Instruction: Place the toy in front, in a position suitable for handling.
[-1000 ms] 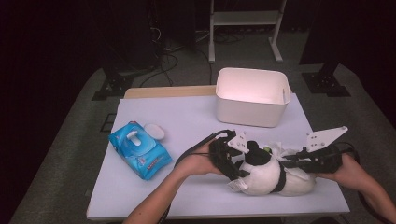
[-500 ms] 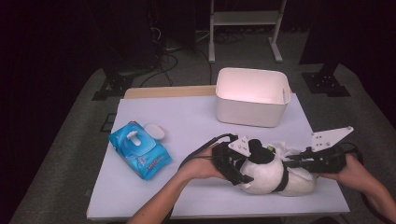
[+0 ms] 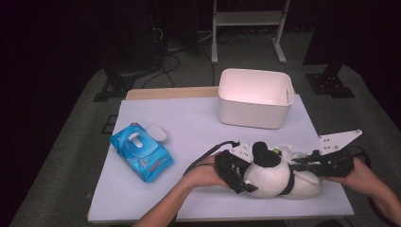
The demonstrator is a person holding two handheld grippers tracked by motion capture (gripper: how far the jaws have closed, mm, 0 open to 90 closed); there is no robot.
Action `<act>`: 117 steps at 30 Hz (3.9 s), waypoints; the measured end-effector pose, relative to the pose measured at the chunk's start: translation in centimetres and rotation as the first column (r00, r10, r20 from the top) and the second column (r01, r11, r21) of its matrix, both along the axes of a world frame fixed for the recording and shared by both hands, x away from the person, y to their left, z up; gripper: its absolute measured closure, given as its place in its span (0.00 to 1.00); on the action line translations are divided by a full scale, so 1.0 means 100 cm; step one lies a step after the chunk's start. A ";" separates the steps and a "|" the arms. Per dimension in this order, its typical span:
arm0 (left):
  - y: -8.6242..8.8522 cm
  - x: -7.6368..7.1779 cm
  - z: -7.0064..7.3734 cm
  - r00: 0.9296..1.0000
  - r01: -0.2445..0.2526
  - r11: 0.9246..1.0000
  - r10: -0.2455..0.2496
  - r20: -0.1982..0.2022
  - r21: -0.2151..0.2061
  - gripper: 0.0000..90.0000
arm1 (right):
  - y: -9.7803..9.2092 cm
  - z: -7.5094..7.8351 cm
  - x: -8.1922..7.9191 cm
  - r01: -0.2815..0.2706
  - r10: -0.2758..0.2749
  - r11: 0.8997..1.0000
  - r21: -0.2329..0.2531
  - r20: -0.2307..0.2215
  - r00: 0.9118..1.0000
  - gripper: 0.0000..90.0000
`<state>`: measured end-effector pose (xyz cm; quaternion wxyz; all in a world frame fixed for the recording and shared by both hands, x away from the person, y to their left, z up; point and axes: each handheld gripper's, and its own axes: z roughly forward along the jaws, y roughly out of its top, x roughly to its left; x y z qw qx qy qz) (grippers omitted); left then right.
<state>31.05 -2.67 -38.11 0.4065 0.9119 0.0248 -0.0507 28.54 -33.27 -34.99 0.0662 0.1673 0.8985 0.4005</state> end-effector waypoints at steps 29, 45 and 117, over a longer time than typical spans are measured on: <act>0.055 0.004 0.075 0.987 -0.108 0.993 0.101 0.126 0.047 0.38 | 0.061 -0.002 0.034 -0.074 0.075 0.966 0.246 0.005 0.997 0.91; 0.015 0.003 0.092 0.984 -0.050 0.997 0.037 0.176 0.067 0.35 | 0.017 0.004 0.025 -0.020 0.029 0.961 0.277 -0.028 0.999 0.91; 0.012 0.023 0.061 0.993 -0.086 0.996 0.087 0.080 -0.015 0.34 | 0.012 0.061 0.017 -0.037 0.032 0.981 0.190 0.026 0.999 0.91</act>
